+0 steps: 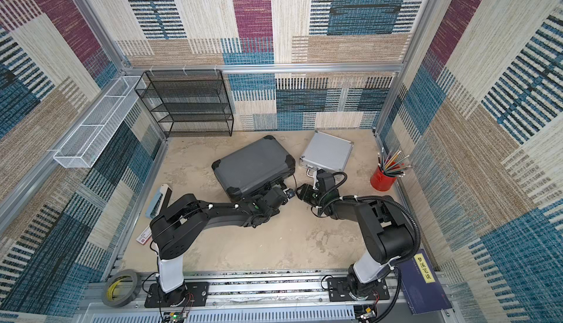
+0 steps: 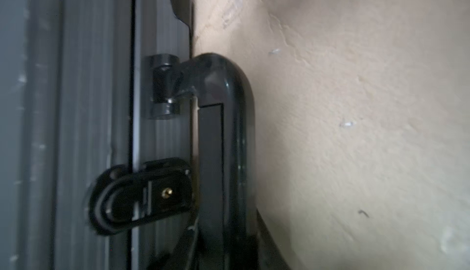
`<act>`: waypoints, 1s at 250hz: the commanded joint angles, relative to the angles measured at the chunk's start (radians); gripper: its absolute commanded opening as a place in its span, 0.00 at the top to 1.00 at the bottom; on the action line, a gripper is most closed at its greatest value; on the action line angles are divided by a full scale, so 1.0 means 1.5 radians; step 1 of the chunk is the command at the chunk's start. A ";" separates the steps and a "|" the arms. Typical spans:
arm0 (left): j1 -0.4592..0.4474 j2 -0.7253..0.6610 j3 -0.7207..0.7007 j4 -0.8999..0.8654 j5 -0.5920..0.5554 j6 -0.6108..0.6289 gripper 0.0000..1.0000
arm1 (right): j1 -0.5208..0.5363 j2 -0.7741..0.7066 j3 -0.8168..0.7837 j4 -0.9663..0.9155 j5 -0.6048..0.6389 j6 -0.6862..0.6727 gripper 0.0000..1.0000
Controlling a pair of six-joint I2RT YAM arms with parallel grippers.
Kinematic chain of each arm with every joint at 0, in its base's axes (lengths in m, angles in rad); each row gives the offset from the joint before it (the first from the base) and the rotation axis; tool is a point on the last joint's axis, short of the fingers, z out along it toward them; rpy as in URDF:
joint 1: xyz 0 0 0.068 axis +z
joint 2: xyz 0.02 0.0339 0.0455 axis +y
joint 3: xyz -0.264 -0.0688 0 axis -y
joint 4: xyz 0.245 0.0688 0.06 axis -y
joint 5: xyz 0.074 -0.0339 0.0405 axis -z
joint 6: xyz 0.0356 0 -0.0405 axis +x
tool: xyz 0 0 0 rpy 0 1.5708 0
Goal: Open the poker set cases
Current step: Place the poker set case at the center of the board.
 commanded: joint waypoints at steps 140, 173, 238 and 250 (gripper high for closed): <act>-0.009 -0.012 0.002 -0.171 0.239 -0.005 0.45 | -0.004 0.002 0.002 0.010 0.005 -0.015 0.45; -0.008 -0.027 0.005 -0.176 0.245 -0.011 0.38 | -0.004 0.006 0.009 0.004 0.004 -0.020 0.45; 0.007 -0.075 0.000 -0.162 0.265 -0.041 0.31 | -0.005 0.011 0.033 -0.017 0.007 -0.041 0.44; 0.011 -0.085 -0.001 -0.159 0.270 -0.047 0.31 | -0.005 0.012 0.038 -0.023 0.007 -0.045 0.44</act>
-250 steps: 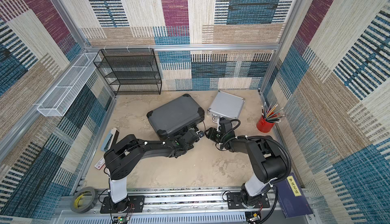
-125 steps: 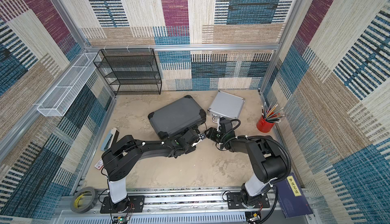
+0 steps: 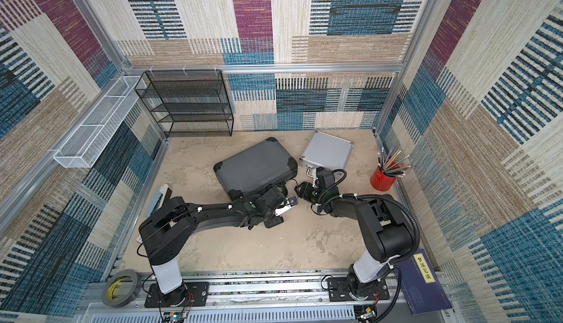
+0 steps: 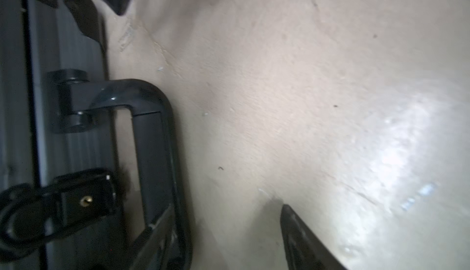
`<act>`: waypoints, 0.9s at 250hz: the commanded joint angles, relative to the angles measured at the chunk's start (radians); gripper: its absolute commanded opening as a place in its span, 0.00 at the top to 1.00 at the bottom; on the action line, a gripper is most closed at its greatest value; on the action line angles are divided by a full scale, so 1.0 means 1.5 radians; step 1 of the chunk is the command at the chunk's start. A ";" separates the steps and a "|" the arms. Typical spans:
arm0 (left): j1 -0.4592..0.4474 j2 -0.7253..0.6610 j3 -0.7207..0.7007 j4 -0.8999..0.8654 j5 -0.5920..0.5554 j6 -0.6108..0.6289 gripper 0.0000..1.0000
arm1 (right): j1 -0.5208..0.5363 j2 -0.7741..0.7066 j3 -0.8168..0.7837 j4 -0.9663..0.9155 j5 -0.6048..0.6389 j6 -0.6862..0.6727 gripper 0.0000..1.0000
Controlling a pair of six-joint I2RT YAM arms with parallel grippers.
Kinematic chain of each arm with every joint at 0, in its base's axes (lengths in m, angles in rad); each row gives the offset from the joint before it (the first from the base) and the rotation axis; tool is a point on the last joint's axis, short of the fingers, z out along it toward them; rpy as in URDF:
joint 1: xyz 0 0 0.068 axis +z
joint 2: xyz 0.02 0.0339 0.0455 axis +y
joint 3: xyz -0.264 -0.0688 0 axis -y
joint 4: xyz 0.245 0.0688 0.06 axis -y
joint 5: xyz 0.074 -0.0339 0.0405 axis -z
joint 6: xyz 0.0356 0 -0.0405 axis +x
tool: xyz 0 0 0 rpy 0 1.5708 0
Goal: Open the poker set cases
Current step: Place the poker set case at the center of the board, then adjust the poker set case at the center of the board.
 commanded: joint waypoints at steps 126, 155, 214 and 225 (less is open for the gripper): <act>0.209 -0.271 -0.092 0.091 0.196 -0.330 0.22 | -0.008 -0.011 0.204 -0.139 0.059 -0.228 0.21; 0.286 -0.324 -0.153 0.175 0.246 -0.464 0.16 | -0.012 0.047 0.306 -0.191 0.040 -0.276 0.19; 0.362 -0.363 -0.215 0.203 0.255 -0.644 0.13 | -0.031 0.206 0.549 -0.331 -0.003 -0.369 0.16; 0.374 -0.370 -0.230 0.207 0.253 -0.674 0.12 | -0.037 0.235 0.591 -0.353 -0.020 -0.383 0.15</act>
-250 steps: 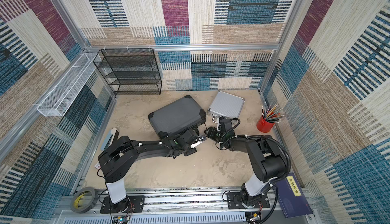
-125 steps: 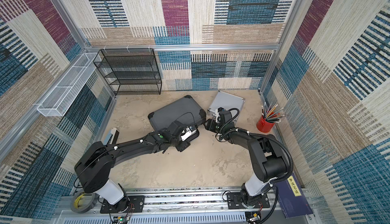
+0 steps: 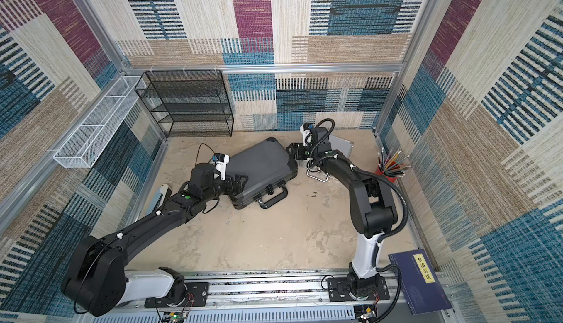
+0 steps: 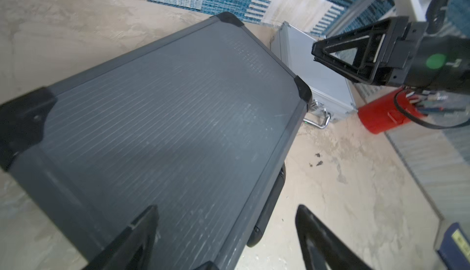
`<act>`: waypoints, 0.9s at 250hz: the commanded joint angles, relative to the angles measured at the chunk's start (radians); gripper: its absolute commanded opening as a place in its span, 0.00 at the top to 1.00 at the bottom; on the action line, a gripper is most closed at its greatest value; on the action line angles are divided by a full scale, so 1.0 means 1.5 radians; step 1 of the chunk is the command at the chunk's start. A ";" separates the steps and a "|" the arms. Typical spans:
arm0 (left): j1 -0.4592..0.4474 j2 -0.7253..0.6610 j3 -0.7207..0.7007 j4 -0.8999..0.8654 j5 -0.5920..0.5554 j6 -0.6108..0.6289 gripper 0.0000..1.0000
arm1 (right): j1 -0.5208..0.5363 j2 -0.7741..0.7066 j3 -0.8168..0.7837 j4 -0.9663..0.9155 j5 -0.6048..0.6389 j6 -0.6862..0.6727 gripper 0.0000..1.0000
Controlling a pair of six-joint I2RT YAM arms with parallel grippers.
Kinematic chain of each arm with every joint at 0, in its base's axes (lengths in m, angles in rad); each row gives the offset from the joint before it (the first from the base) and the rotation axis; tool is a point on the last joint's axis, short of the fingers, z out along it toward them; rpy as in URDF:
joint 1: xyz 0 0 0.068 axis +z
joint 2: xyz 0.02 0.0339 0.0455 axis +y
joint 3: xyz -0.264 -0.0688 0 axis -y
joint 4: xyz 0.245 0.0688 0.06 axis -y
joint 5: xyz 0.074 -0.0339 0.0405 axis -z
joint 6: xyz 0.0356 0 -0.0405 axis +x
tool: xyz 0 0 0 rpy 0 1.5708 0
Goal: Open the poker set cases
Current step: Adjust the poker set case at the center of the board.
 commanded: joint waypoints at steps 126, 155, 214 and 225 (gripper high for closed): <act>0.088 0.012 -0.126 0.084 0.023 -0.240 0.13 | -0.019 0.202 0.253 -0.191 -0.176 -0.160 0.15; 0.093 0.037 -0.140 0.109 0.034 -0.253 0.14 | -0.018 0.199 0.216 -0.164 -0.193 -0.152 0.16; 0.104 0.112 -0.152 0.164 0.043 -0.246 0.18 | -0.016 0.179 0.128 -0.096 -0.226 -0.112 0.22; 0.111 0.129 -0.152 0.175 0.048 -0.243 0.19 | -0.014 0.176 0.107 -0.086 -0.233 -0.105 0.23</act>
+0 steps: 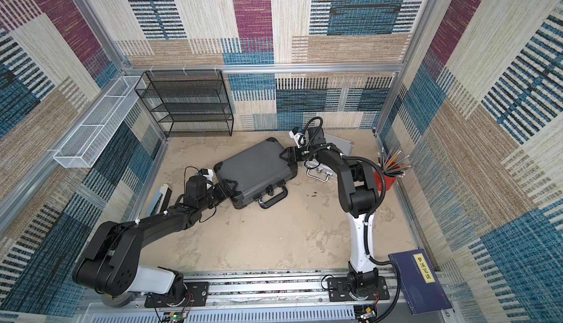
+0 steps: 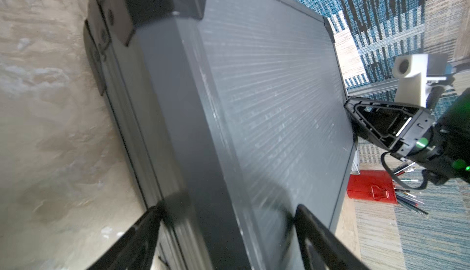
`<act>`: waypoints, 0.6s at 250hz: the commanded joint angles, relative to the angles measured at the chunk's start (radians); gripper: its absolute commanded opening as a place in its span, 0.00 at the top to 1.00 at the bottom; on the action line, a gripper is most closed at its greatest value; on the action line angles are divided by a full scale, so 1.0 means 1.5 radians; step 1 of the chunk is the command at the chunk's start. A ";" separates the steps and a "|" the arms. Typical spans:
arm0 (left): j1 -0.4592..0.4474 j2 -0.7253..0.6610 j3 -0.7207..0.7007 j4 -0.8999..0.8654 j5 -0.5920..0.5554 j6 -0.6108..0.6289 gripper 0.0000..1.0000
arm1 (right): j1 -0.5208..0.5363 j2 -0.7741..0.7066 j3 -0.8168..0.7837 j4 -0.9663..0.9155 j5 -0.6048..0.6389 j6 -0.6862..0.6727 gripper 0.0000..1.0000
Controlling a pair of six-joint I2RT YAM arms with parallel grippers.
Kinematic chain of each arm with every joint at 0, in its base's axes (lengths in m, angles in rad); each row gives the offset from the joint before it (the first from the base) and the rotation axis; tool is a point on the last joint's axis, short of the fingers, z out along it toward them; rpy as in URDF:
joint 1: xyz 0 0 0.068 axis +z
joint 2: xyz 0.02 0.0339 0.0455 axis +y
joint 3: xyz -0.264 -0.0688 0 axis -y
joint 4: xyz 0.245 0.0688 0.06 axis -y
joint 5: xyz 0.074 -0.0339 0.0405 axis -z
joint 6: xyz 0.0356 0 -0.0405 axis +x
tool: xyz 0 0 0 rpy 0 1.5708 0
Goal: Open the poker set cases
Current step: Adjust the poker set case at the center of the board.
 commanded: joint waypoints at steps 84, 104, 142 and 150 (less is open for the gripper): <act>0.042 0.168 0.053 0.041 0.040 0.026 0.23 | 0.037 -0.055 -0.176 0.149 -0.029 0.150 0.29; 0.049 0.194 0.074 0.047 0.055 0.035 0.24 | 0.048 -0.060 -0.194 0.180 -0.034 0.187 0.30; 0.065 0.225 0.113 0.040 0.066 0.058 0.24 | 0.075 -0.059 -0.214 0.228 -0.040 0.243 0.32; 0.071 0.228 0.122 0.035 0.070 0.064 0.24 | 0.081 -0.057 -0.217 0.237 -0.043 0.255 0.32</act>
